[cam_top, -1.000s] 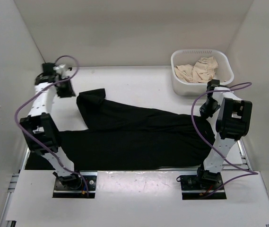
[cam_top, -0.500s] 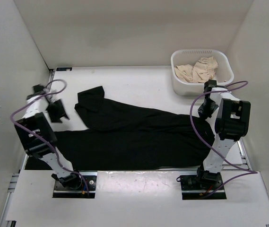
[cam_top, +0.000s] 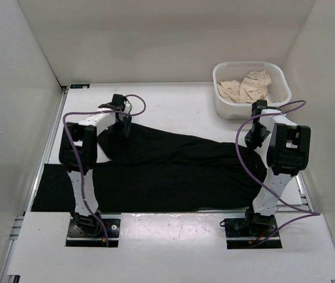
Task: Fold and stack the trousers
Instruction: Flatten the trousers out
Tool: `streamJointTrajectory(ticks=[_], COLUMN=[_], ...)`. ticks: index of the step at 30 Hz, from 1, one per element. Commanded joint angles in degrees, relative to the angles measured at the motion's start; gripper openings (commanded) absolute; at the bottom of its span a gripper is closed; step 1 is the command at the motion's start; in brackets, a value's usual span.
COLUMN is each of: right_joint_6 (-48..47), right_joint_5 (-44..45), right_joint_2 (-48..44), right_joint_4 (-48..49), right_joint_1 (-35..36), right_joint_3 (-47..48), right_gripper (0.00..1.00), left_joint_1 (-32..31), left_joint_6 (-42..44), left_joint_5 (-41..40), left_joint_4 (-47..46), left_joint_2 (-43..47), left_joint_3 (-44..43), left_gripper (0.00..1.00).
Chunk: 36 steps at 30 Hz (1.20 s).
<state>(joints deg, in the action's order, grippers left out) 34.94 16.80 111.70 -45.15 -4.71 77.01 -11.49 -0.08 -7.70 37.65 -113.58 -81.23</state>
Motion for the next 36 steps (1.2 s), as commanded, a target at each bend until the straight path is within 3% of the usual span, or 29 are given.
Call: streamJointTrajectory(ticks=[1, 8, 13, 17, 20, 23, 25, 28, 31, 36], right_joint_6=[-0.57, -1.19, -1.19, -1.19, -1.19, -1.19, -1.8, -2.42, -3.11, -5.93], right_joint_5=[0.78, 0.78, 1.31, 1.31, 1.31, 1.31, 2.0, 2.63, 2.63, 6.31], right_joint_2=[-2.8, -4.56, -4.56, -4.56, -4.56, -5.7, -5.7, -5.7, -5.7, -4.65], right_joint_4=[-1.88, -1.35, -1.35, -1.35, -1.35, -1.88, -1.88, -2.58, -2.58, -5.9], right_joint_1=[0.49, 0.49, 0.49, 0.49, 0.49, -0.04, -0.04, -1.79, -3.54, -4.07], right_joint_3=[-1.07, -2.83, -2.83, -2.31, -2.31, -2.83, -2.83, -2.83, -2.31, 2.61], right_gripper=[0.0, 0.0, 0.0, 0.0, 0.0, 0.0, 0.0, 0.0, 0.0, 0.0], left_joint_1=[-0.9, -1.96, -1.96, -1.96, 2.68, 13.39, 20.76, 28.07, 31.07, 35.65], left_joint_6=[0.08, 0.08, 0.08, 0.08, 0.08, 0.08, 0.08, 0.08, 0.08, 0.08], left_joint_5=[-8.46, -11.1, -11.02, -9.71, -6.37, -1.18, -5.18, -4.7, -4.69, -6.18], left_joint_4=[-1.61, -1.61, -1.61, -1.09, 1.54, 6.73, 6.04, 5.42, 4.8, 3.13], left_joint_2=[-1.47, -3.57, -1.65, -0.51, 1.95, 6.16, 10.47, 14.61, 15.67, 14.36], left_joint_3=[-5.15, -5.7, -3.23, -3.23, -4.89, -5.52, -0.54, 4.14, 8.98, 10.39], left_gripper=[0.63, 0.48, 0.14, 0.14, 0.14, 0.14, 0.14, 0.14, 0.14, 0.3])
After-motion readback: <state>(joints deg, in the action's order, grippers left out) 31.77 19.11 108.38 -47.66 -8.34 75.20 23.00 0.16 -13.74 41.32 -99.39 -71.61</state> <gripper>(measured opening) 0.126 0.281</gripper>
